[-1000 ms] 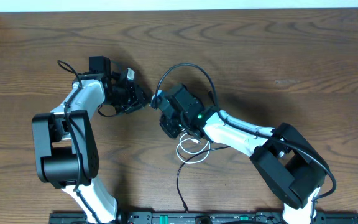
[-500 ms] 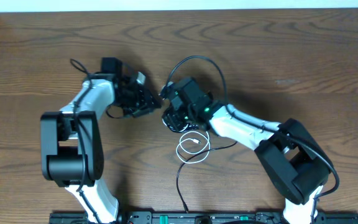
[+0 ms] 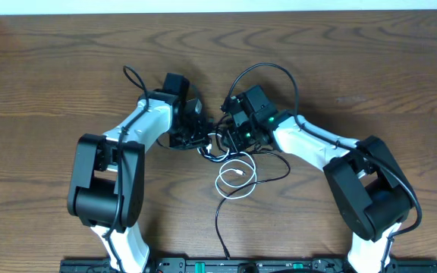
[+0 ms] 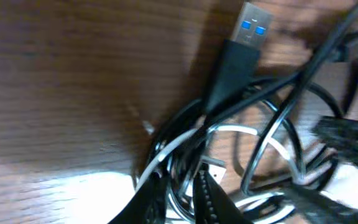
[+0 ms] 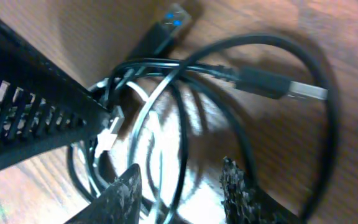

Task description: Untangle cables

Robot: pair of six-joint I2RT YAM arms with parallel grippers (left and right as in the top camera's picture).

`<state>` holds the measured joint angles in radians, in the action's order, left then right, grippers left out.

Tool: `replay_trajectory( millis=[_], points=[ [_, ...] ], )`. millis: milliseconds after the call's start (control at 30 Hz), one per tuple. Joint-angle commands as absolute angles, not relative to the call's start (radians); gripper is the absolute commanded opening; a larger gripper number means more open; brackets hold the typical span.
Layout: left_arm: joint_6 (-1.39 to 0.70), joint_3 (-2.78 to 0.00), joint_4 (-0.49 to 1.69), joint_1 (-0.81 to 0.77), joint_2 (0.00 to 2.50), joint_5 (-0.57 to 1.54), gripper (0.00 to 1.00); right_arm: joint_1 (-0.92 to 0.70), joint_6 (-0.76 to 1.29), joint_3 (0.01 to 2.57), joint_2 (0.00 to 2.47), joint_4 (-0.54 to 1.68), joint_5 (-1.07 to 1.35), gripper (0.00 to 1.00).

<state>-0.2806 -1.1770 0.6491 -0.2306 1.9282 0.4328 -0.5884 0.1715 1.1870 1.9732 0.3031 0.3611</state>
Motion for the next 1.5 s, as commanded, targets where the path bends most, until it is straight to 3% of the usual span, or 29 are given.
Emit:
replay_trajectory(
  millis=[0, 200, 1033, 1267, 1467],
  points=[
    [-0.312, -1.179, 0.654, -0.233, 1.908, 0.319, 0.14, -0.579, 0.156, 1.184, 1.964, 0.307, 0.373, 0.36],
    [-0.311, -1.179, 0.634, -0.231, 1.908, 0.267, 0.07, -0.591, 0.156, 1.183, 1.964, 0.307, 0.373, 0.33],
    [-0.308, -1.179, 0.593, -0.13, 1.908, 0.258, 0.08, -0.604, 0.157, 1.182, 1.966, 0.302, 0.26, 0.34],
    [-0.286, -1.179, 0.587, -0.13, 1.908, 0.307, 0.08, -0.604, 0.164, 1.182, 1.966, 0.215, 0.257, 0.39],
    [-0.286, -1.179, 0.586, -0.13, 1.908, 0.306, 0.08, -0.604, 0.164, 1.182, 1.966, 0.245, 0.102, 0.4]
  ],
)
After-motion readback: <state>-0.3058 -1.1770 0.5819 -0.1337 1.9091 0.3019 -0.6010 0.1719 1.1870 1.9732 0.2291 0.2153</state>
